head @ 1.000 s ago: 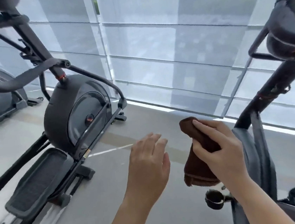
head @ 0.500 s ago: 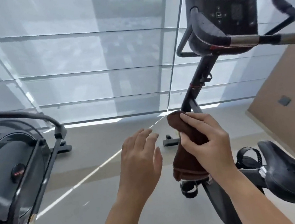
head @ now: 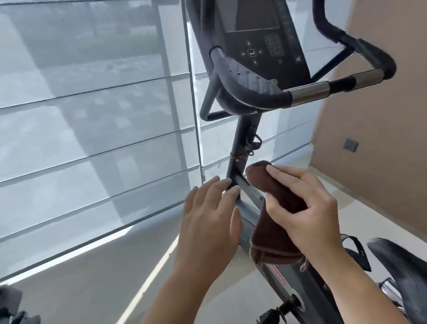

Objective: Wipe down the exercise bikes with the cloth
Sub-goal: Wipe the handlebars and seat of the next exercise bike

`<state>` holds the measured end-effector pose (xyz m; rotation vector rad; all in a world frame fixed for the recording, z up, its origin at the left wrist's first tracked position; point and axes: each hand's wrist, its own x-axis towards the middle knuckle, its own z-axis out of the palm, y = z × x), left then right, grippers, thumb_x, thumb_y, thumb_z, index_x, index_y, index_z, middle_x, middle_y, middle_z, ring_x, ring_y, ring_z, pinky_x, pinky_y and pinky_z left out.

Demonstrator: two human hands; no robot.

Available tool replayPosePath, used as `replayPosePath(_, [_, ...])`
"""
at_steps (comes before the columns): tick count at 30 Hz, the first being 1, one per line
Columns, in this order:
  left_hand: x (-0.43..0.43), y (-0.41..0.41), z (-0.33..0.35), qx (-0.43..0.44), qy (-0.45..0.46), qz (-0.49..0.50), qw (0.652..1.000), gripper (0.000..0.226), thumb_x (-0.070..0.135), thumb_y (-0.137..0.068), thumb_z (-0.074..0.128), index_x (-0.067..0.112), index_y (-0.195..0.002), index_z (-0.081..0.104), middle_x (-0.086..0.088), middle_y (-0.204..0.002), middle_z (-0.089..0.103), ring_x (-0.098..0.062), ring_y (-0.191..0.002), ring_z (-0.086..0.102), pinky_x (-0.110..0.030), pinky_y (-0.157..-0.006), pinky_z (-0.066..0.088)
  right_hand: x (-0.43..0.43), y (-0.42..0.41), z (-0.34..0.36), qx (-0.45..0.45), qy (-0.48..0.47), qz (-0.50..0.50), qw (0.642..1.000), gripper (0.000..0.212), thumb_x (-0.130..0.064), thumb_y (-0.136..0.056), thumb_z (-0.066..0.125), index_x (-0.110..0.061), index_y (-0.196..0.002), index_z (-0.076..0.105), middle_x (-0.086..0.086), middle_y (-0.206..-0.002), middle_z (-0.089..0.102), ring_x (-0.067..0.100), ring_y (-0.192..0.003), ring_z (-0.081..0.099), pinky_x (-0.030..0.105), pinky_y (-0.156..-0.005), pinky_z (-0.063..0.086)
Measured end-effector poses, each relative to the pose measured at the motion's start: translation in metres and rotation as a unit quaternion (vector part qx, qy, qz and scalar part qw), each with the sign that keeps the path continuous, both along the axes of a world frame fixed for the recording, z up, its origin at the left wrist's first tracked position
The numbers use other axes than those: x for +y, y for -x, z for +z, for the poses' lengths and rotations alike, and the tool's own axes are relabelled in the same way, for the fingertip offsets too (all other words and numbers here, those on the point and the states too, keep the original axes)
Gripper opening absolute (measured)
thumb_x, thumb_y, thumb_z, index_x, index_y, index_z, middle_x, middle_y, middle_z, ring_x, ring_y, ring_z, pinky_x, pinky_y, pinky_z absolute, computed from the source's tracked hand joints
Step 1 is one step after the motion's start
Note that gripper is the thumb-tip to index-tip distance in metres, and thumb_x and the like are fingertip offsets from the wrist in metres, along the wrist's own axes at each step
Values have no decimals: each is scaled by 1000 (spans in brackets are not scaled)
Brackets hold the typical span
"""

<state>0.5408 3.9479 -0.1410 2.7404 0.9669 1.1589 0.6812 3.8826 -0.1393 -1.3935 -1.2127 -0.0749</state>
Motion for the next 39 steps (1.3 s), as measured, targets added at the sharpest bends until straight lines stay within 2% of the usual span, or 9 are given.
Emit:
replayPosePath(4, [48, -22, 11, -8, -26, -20, 999, 30, 7, -75, 68, 7, -105, 64, -10, -111, 64, -29, -107, 57, -39, -93, 41, 40, -25, 11, -27, -12, -32, 999, 39, -15, -74, 66, -16, -113, 65, -2, -109, 60, 0, -102, 54, 7, -90, 41])
replayPosePath(11, [112, -54, 30, -17, -25, -52, 998, 33, 7, -76, 70, 3, -107, 63, -16, -114, 62, -34, -108, 57, -49, -93, 41, 83, -57, 33, -86, -44, -78, 992, 36, -13, -76, 65, -10, -112, 64, 2, -108, 60, 3, -102, 55, 10, -92, 41])
replayPosePath(16, [158, -75, 48, -18, -27, -84, 996, 37, 14, -79, 68, 3, -113, 60, -17, -120, 59, -36, -111, 54, -48, -95, 39, 116, -85, 63, -134, -67, -139, 979, 35, -20, -78, 61, -8, -111, 65, 7, -108, 62, 18, -101, 60, 16, -93, 44])
replayPosePath(20, [199, -94, 63, -19, -38, -133, 990, 39, 18, -80, 66, 4, -116, 58, -18, -125, 55, -36, -117, 50, -50, -97, 37, 145, -105, 80, -172, -20, -178, 969, 36, -12, -76, 65, -9, -112, 65, 9, -110, 63, 20, -103, 59, 19, -95, 44])
replayPosePath(25, [247, -110, 78, -10, -71, -182, 981, 42, 23, -81, 65, 2, -117, 57, -20, -126, 54, -37, -118, 48, -48, -98, 36, 187, -122, 118, -170, 4, -180, 969, 36, -7, -77, 66, -11, -113, 64, 7, -113, 62, 9, -105, 56, 14, -96, 40])
replayPosePath(29, [283, -118, 86, -11, -77, -201, 976, 49, 34, -81, 61, 4, -119, 56, -19, -128, 52, -36, -121, 45, -47, -100, 34, 215, -122, 129, -175, 209, -110, 956, 44, -16, -82, 64, -28, -124, 55, -8, -129, 51, 4, -120, 42, 5, -100, 24])
replayPosePath(32, [301, -124, 86, -14, -82, -227, 970, 60, 51, -82, 50, 4, -117, 56, -19, -127, 52, -36, -121, 46, -47, -99, 35, 208, -121, 126, -157, 332, -143, 919, 53, -45, -81, 59, -57, -127, 36, -15, -147, 27, 10, -134, 21, 29, -107, 19])
replayPosePath(35, [312, -129, 85, -19, -103, -252, 962, 62, 54, -81, 43, 4, -115, 58, -18, -126, 54, -35, -119, 47, -47, -97, 37, 209, -108, 119, -144, 310, -174, 923, 54, -52, -81, 56, -57, -129, 31, -13, -150, 23, 13, -135, 23, 32, -106, 24])
replayPosePath(39, [328, -132, 85, -47, -110, -284, 951, 65, 56, -80, 44, 2, -113, 59, -16, -124, 55, -34, -116, 51, -45, -95, 40, 217, -103, 115, -160, 231, -185, 942, 46, -33, -86, 58, -44, -128, 43, -7, -139, 40, 11, -128, 36, 30, -108, 30])
